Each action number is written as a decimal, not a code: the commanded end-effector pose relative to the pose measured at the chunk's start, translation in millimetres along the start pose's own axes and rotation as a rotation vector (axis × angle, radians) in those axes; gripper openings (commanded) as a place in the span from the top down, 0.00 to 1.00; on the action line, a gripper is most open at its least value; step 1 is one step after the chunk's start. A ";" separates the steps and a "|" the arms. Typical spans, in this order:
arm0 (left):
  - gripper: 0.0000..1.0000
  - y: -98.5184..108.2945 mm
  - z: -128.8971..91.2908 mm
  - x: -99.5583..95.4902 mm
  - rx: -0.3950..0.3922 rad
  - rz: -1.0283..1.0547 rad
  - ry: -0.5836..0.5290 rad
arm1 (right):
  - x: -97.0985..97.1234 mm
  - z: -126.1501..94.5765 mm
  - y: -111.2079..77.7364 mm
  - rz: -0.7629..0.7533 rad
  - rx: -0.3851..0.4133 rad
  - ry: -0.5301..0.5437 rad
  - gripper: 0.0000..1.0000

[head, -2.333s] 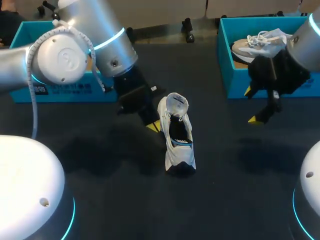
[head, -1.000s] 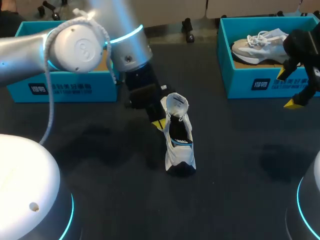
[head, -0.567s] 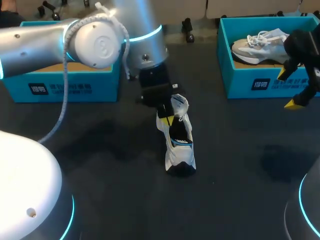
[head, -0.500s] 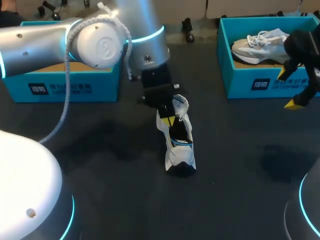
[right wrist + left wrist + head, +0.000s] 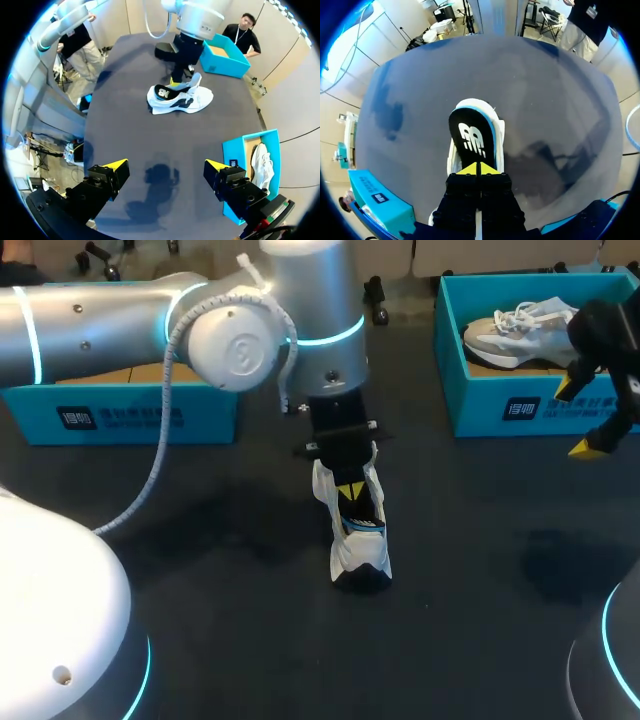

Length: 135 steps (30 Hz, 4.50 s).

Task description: Take the shoe out of the shoebox, open the shoe tongue, remove and reinsert the insole, then place the shoe into the shoebox

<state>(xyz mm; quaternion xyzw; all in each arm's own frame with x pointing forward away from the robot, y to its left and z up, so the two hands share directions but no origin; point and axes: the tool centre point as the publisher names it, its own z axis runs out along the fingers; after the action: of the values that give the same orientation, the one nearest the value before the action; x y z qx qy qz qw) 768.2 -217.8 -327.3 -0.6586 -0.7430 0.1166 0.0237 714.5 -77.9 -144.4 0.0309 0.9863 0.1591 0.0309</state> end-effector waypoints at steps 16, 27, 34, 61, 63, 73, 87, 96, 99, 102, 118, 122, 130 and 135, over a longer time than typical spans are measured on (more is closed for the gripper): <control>1.00 -0.4 42.4 6.5 0.013 -0.013 0.081 | -1.4 1.0 0.9 0.001 0.003 0.002 0.00; 1.00 -3.9 63.7 12.0 0.002 -0.022 0.097 | -1.4 1.0 0.9 0.001 0.003 0.002 0.00; 1.00 -12.6 45.5 6.6 -0.005 0.002 0.067 | -1.4 1.0 0.9 0.001 0.003 0.002 0.00; 1.00 -21.9 85.8 6.2 0.018 0.014 0.114 | -1.4 1.0 0.9 0.001 0.003 0.002 0.00; 1.00 -20.4 81.0 6.5 0.026 0.001 0.101 | -1.4 1.0 0.9 0.001 0.003 0.002 0.00; 1.00 -30.8 39.5 8.2 0.068 0.026 0.058 | -1.4 1.0 0.9 0.001 0.003 0.002 0.00; 1.00 -49.3 66.0 4.8 0.105 0.056 0.084 | -1.4 1.0 0.9 0.001 0.003 0.002 0.00; 1.00 -44.6 95.0 9.5 0.066 0.049 0.132 | -1.4 1.0 0.9 0.001 0.003 0.002 0.00; 1.00 -42.5 99.8 10.6 0.052 0.043 0.138 | -1.4 1.0 0.9 0.001 0.003 0.002 0.00; 1.00 -40.3 104.3 10.6 0.048 0.038 0.139 | -1.4 1.0 0.9 0.001 0.003 0.002 0.00; 1.00 -8.2 115.8 7.6 -0.081 0.027 0.111 | -1.4 1.0 0.9 0.001 0.003 0.002 0.00; 1.00 2.7 114.2 5.2 -0.113 0.024 0.105 | -1.4 1.0 0.9 0.001 0.003 0.002 0.00; 1.00 20.0 118.4 -2.4 -0.195 0.019 0.077 | -1.4 1.0 0.9 0.001 0.003 0.002 0.00; 1.00 23.7 109.1 -4.7 -0.241 0.011 0.029 | -1.4 1.0 0.9 0.001 0.003 0.002 0.00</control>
<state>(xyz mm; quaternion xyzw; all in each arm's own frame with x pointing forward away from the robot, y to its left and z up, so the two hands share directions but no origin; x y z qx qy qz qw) 771.7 -234.4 -409.4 -0.6637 -0.7470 0.0164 -0.0361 714.8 -77.8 -144.7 0.0308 0.9863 0.1590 0.0311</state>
